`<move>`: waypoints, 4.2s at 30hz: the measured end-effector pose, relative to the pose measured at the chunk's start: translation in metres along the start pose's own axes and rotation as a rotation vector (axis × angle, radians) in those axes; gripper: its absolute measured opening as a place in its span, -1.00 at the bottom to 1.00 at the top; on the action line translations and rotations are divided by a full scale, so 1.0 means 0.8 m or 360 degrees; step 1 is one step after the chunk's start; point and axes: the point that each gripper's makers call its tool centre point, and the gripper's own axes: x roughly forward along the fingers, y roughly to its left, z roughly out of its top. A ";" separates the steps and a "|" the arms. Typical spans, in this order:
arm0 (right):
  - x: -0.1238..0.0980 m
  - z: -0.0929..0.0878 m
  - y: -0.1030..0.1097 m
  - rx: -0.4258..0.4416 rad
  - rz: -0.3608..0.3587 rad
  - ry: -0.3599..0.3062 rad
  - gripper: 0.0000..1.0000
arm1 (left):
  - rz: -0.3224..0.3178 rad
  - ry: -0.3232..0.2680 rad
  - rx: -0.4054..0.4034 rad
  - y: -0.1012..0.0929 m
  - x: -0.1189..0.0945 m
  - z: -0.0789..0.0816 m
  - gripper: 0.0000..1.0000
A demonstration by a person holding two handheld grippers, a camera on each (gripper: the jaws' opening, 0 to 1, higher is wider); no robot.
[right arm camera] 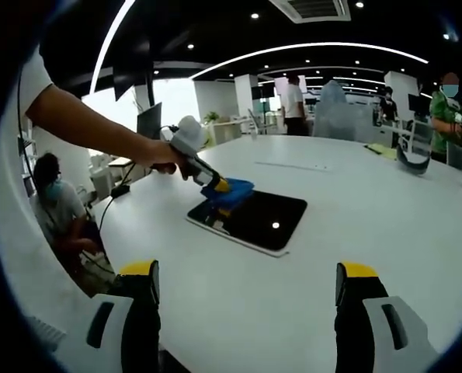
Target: Wipe the mirror surface with the cleaning cloth until all visible marks leave the cleaned area.
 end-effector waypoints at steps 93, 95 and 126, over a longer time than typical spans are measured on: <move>-0.007 -0.002 -0.009 0.0059 0.0013 -0.0017 0.88 | -0.0136 -0.0015 -0.0024 -0.101 0.077 0.075 -0.86; -0.007 -0.003 -0.010 0.0063 0.0013 -0.0013 0.88 | -0.0139 -0.0012 -0.0020 -0.102 0.078 0.076 -0.86; -0.016 -0.001 -0.027 0.0078 -0.0019 -0.0032 0.88 | -0.0164 0.0005 -0.0014 -0.130 0.097 0.095 -0.86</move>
